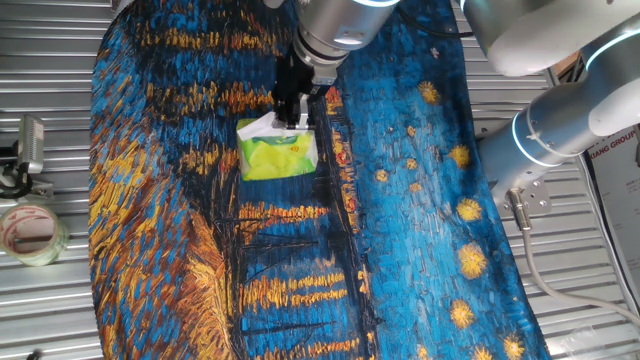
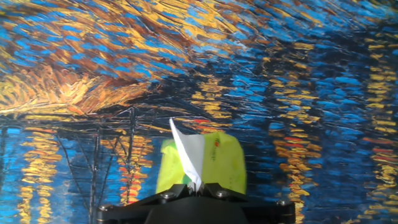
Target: Pull out a napkin
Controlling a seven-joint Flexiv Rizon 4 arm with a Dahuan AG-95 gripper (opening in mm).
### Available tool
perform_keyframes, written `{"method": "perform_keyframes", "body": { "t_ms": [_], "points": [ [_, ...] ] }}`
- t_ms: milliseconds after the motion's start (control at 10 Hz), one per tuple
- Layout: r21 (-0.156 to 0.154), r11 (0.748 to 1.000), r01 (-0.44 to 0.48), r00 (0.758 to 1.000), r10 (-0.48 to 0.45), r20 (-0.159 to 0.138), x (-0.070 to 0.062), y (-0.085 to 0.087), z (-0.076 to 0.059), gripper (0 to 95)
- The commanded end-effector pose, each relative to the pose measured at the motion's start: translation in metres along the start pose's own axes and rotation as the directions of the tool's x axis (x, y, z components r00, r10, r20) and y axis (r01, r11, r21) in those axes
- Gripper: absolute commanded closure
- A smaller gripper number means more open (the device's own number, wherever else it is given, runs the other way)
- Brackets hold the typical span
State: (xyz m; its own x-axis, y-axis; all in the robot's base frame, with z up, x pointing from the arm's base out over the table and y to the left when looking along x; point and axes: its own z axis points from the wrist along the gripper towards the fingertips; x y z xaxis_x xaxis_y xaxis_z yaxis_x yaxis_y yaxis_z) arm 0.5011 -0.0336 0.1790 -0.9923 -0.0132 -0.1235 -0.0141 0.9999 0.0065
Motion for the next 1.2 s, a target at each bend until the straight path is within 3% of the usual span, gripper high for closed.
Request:
{"method": "perform_keyframes", "body": {
  "t_ms": [100,1200],
  "points": [
    [-0.007,1.0,0.001,1.0,-0.001,-0.007,-0.0021,0.0004,0.0006,95.0],
    [-0.032,0.999,0.002,1.0,-0.003,-0.005,-0.0031,-0.0002,0.0093,95.0]
  ]
}}
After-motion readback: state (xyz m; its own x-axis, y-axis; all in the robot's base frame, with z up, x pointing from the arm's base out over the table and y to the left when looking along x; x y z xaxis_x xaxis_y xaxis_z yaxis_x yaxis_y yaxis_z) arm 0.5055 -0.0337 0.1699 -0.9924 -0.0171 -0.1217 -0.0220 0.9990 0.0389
